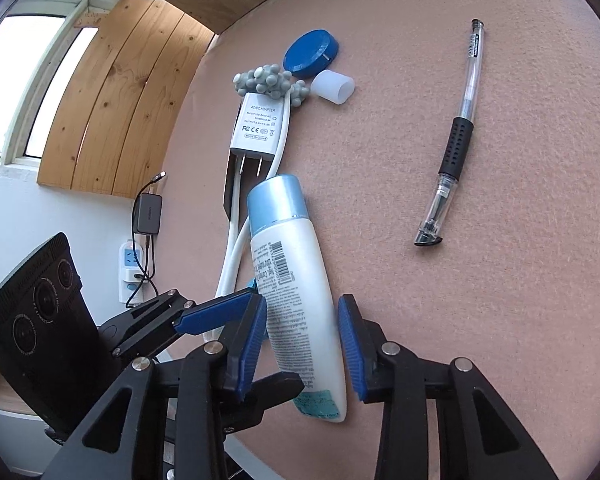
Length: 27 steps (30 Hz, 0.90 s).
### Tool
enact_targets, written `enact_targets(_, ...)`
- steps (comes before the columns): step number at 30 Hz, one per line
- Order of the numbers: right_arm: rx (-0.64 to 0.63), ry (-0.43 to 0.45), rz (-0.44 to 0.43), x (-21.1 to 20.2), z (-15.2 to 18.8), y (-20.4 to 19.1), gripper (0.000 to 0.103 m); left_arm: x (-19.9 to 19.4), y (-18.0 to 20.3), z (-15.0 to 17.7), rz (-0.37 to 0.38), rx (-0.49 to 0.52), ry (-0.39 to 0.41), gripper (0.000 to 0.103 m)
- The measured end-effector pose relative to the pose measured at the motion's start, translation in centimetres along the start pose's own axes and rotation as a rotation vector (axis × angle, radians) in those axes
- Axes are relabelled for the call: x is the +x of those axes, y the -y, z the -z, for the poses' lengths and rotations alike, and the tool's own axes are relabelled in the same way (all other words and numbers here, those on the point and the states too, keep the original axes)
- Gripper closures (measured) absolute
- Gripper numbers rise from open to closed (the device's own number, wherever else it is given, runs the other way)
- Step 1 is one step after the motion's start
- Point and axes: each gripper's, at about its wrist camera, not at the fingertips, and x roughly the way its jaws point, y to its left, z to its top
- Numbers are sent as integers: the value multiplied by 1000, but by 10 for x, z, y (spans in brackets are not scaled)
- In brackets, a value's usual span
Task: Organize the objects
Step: 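Grasp the white-and-blue lotion bottle with the right gripper, then carry the lotion bottle into the box and release it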
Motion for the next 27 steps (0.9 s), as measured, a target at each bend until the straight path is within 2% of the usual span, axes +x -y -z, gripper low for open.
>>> enact_targets(8,-37,14,31,-7,2,-3,75,7,5,-2,35,-20,-2,41)
enact_targets(14,-3,67,30,-30,10,11,77,13,20,-7,92,-23,-1,41)
enact_targets(21,34,141,65,-60,28,27,77,18,54,-22,139,29,10,41)
enact_targets(27,33,257,120,-120,37,36,78,21,108,-52,190,124,50,40)
